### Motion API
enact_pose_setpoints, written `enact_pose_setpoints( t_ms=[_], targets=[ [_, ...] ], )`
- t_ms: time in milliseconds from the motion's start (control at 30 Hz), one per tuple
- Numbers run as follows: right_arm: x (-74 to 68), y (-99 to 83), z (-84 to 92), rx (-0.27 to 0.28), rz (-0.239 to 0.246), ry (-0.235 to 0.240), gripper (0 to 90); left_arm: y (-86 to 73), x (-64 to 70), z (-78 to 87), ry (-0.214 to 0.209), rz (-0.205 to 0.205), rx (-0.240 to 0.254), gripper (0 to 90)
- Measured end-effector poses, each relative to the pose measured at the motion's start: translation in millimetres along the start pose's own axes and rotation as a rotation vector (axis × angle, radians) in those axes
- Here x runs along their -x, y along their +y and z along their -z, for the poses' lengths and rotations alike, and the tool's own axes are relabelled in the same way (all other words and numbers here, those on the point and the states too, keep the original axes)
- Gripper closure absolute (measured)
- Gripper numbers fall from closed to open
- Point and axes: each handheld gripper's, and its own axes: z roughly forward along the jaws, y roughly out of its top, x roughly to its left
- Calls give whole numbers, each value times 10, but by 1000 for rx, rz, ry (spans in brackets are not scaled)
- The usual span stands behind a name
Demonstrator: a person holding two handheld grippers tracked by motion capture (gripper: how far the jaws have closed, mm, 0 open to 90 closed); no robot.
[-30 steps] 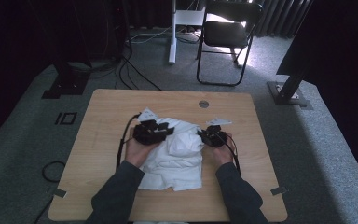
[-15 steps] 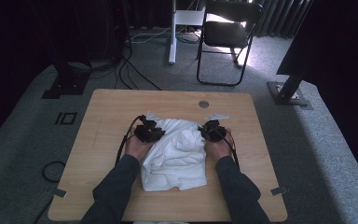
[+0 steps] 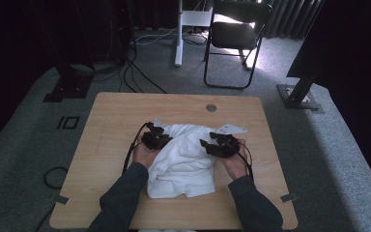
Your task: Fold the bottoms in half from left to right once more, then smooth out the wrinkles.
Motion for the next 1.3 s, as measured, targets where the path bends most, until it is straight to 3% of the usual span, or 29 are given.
enact_pose_setpoints(
  t_ms=[267,400,567,633,733,800,1000,1033,1167,1300],
  targets=[
    [-201,30,-123,-14,20,70,387,0,-8,0,-2,3,4,740],
    [-259,-13,-338,-93,35,75,382,1,-10,9,1,2,2,731],
    [-243,-81,-436,-130,7,64,486,1,-10,5,2,1,4,729],
    [-236,-87,-416,-127,-2,63,572,2,-15,8,2,1,3,725],
    [-266,-86,-281,-85,34,60,813,0,-30,7,-3,12,9,704],
    [-280,-79,-195,-65,53,63,871,-1,-53,12,-8,25,11,692],
    [-271,-105,120,-5,86,74,882,-2,-62,29,-3,25,12,672],
    [-246,-153,283,29,104,104,882,-2,-65,31,-2,29,14,671],
    [-198,-276,546,56,141,119,883,1,-63,38,0,29,17,664],
    [-132,-477,726,33,172,124,888,11,-51,47,-3,22,18,657]
  ],
)
